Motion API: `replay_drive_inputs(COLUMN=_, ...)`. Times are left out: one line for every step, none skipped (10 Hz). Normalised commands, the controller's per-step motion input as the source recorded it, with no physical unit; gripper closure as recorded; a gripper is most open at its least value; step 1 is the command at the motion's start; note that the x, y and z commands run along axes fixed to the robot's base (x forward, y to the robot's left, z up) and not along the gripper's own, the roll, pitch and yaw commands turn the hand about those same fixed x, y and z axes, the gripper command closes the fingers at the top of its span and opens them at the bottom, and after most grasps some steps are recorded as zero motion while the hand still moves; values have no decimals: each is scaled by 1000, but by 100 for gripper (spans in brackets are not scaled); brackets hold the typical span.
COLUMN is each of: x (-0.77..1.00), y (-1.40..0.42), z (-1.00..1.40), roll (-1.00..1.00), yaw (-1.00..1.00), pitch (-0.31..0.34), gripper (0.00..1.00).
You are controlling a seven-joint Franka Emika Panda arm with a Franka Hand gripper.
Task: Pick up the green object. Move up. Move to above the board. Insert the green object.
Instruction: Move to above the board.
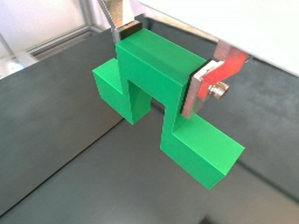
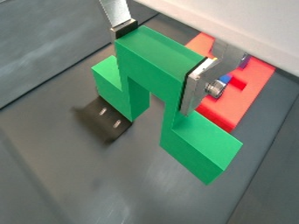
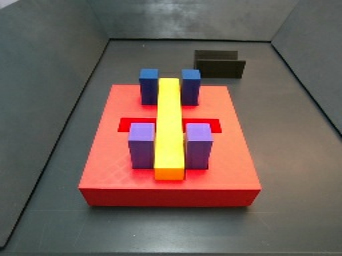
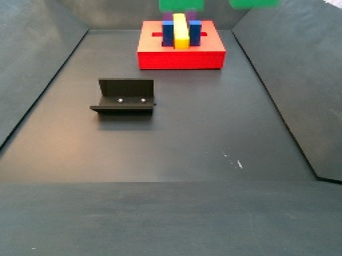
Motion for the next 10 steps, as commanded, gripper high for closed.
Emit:
replay_drive_inputs(x=104, y=-1400, z=146, roll=12, yaw=25, pitch=20, gripper=100)
replay_drive_inputs(x=103, y=-1400, z=150, roll=-3, yaw=17, pitch=23, gripper=100)
replay_drive_inputs(x=106, y=-1400, z=163, roll=-11, yaw=11, pitch=38, gripper=100)
replay_drive_inputs(x=108, y=-1400, z=166, roll=-17, yaw=8, pitch=50, gripper=100)
replay_drive_inputs(x=127, y=-1400, z=173, roll=7, yaw=5, pitch=85, gripper=100)
replay_drive_inputs(x=146, y=-1400, z=176, roll=-3, yaw=5, pitch=104, gripper=100)
replay_drive_inputs(x=192, y=-1400, z=183, roll=16, yaw=9, pitch=140, gripper=100)
replay_drive_inputs(x=170, y=-924, z=130, roll=20, yaw=9, pitch=163, gripper=100)
replay_drive_inputs(x=137, y=-555, z=88, roll=23, yaw=5, pitch=160, gripper=100)
replay_drive_inputs(x=116, y=-376, z=69, roll=21, yaw=-1, pitch=138, gripper=100)
